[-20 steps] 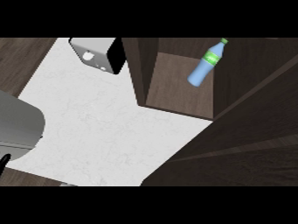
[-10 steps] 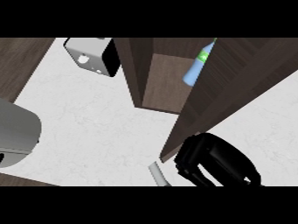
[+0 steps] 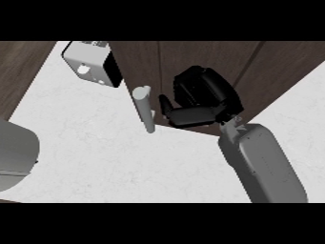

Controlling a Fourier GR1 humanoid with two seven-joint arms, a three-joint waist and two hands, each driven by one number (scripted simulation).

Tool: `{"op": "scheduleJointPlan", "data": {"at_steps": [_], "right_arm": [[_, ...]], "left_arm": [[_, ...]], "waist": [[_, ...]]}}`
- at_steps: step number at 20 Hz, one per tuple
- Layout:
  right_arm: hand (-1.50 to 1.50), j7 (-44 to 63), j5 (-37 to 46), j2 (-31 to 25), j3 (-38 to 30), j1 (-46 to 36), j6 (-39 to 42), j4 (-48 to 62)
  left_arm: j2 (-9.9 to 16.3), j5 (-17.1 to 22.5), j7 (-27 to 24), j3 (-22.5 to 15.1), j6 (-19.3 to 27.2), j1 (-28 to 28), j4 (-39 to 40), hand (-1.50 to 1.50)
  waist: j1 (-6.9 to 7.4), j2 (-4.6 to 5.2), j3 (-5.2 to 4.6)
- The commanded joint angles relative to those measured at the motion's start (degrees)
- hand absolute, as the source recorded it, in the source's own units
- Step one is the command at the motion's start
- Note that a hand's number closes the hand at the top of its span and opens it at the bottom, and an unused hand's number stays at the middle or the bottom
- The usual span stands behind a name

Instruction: Pick up the bottled water, place it into the cabinet and close the cabinet

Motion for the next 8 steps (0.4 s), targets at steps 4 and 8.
{"op": "scheduleJointPlan", "data": {"at_steps": [4, 8], "right_arm": [[1.5, -4.8, 0.8, 1.0, -7.5, -15.1, 0.4, 19.5], [1.5, -1.9, 0.8, 2.2, -1.0, -10.7, -0.4, 17.4]], "left_arm": [[-1.1, -0.2, -1.0, 0.6, -3.0, 0.3, 0.6, -1.5], [-1.1, 0.3, 0.7, 1.0, -0.9, -1.4, -0.5, -1.5]], "waist": [[-1.63, 0.09, -0.05], [-2.64, -0.07, 0.05]]}}
